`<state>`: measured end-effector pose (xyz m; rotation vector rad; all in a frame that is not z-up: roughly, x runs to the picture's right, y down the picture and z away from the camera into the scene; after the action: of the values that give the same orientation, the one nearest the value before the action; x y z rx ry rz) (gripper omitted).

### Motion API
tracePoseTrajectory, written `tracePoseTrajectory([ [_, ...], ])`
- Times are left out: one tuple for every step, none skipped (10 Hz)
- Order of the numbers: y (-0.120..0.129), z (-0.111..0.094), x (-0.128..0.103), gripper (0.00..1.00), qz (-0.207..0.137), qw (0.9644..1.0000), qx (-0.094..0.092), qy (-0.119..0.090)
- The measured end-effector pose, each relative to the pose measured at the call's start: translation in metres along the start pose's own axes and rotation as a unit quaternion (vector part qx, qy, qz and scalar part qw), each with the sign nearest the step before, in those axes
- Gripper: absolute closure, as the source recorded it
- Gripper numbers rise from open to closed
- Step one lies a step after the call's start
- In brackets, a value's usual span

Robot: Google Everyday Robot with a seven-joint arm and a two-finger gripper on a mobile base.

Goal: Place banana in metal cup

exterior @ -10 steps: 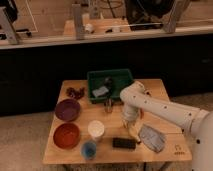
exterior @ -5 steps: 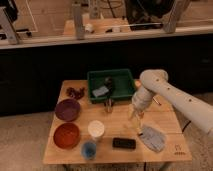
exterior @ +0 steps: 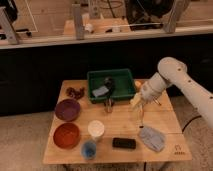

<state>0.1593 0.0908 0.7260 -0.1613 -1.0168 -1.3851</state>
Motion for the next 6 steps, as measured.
tracePoseTrajectory([
  [0.000, 0.000, 0.000, 1.00, 0.000, 1.0000, 0.000, 0.001],
  [0.000, 0.000, 0.000, 1.00, 0.000, 1.0000, 0.000, 0.001],
  [0.000, 0.001, 0.002, 1.00, 0.000, 1.0000, -0.001, 0.007],
  [-0.003, 0.004, 0.012, 1.00, 0.006, 0.9997, -0.006, 0.025],
  [-0.009, 0.009, 0.026, 1.00, 0.007, 0.9992, -0.008, 0.039],
  [-0.014, 0.015, 0.045, 1.00, 0.006, 0.9986, -0.010, 0.052],
])
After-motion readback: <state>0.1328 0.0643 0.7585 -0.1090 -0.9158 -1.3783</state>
